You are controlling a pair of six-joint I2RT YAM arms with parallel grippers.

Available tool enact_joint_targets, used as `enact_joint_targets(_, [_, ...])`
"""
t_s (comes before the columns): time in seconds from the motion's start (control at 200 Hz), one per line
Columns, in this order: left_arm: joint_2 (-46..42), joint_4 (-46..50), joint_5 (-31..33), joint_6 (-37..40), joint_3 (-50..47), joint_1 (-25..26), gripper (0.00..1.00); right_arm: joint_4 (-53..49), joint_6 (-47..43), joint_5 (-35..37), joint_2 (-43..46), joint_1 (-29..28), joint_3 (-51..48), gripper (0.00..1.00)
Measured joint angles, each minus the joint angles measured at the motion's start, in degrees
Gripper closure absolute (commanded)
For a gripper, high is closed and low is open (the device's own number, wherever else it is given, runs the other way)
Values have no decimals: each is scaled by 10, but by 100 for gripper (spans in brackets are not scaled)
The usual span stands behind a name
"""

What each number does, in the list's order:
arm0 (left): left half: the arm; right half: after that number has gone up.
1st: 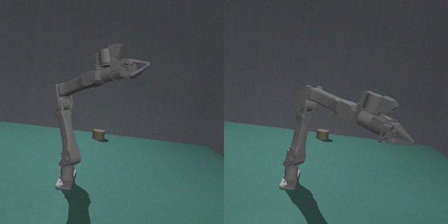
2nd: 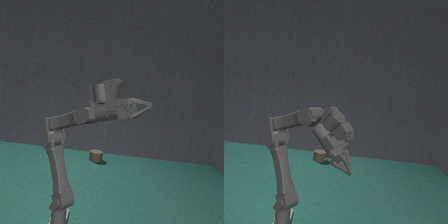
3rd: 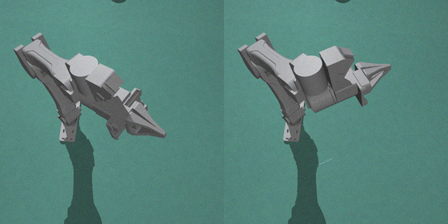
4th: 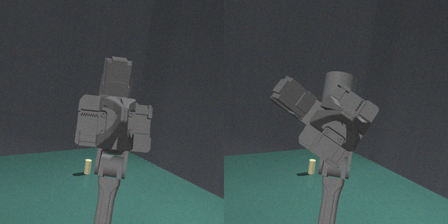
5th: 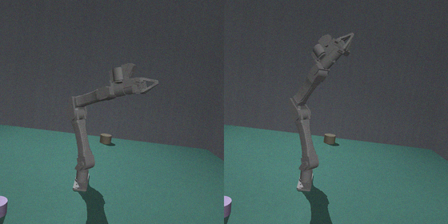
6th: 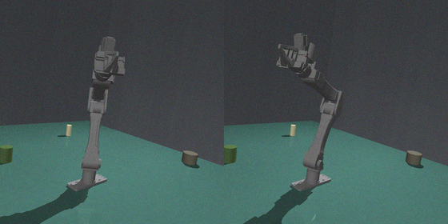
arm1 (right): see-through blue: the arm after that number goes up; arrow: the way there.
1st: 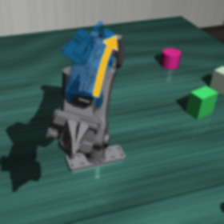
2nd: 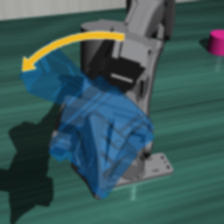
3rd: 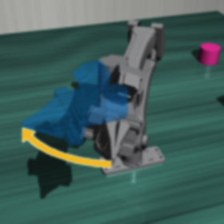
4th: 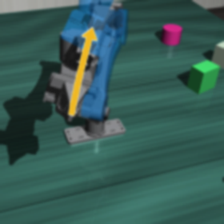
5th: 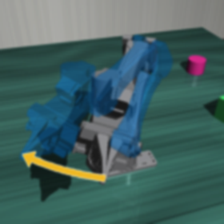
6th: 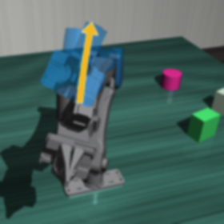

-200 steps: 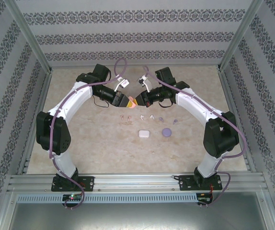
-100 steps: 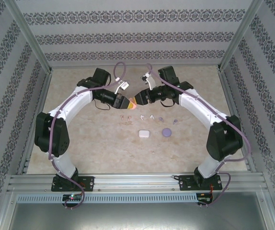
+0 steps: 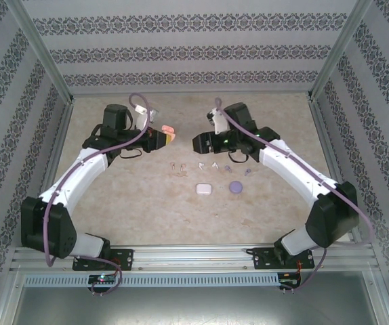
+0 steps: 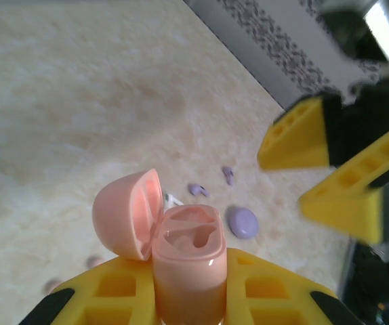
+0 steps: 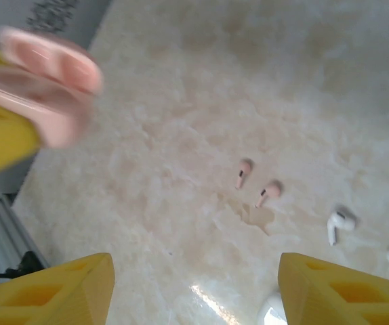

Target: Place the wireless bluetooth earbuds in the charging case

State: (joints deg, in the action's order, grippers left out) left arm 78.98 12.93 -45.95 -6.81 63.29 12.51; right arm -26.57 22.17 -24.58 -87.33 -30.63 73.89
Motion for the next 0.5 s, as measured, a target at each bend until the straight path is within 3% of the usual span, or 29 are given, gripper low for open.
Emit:
enact_joint_targets(0.23, [-84, -76, 116, -28, -64, -2, 100, -24, 73, 87, -114, -50, 34, 39])
enact_joint_targets(0.5, [-173, -157, 239, -68, -96, -5, 100, -81, 111, 156, -245, -92, 162, 46])
